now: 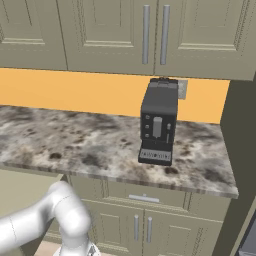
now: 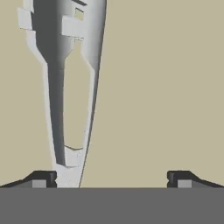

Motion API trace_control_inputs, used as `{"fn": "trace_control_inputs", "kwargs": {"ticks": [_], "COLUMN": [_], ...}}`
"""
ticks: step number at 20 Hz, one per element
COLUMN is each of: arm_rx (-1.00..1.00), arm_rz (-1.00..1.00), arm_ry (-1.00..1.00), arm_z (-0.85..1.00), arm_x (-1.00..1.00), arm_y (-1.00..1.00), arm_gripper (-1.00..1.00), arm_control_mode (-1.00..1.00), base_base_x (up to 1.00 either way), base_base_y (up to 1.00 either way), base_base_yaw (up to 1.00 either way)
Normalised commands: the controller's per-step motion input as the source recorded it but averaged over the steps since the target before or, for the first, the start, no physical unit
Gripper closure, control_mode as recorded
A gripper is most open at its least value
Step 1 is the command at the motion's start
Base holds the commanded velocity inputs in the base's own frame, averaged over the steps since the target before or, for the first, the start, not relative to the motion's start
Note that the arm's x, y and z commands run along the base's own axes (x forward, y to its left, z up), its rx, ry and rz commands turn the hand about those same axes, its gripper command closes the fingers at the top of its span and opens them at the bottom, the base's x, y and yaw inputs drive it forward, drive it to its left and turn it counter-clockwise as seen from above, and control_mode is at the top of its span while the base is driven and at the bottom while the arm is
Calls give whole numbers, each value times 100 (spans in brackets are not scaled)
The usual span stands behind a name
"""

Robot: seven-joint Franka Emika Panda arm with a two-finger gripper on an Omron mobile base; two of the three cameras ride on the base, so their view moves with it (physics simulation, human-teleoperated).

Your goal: Take the tongs from the drawer on the left and place them on the dining counter next to the tray containing the kebab skewer.

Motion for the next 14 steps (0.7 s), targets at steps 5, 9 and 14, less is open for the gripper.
{"fn": "trace_control_inputs", "kwargs": {"ticks": [5, 9, 14], "arm_rx": [0, 0, 0], "arm_rz": [-1, 0, 0], "arm_ry": [-2, 0, 0], "arm_z": [-21, -23, -25], "arm_x": [12, 15, 18], "arm_y": [24, 19, 19], "arm_gripper": [-100, -100, -100], "arm_control_mode": [-100, -100, -100], "base_base_x": [0, 0, 0], "base_base_y": [0, 0, 0], "base_base_yaw": [0, 0, 0]}}
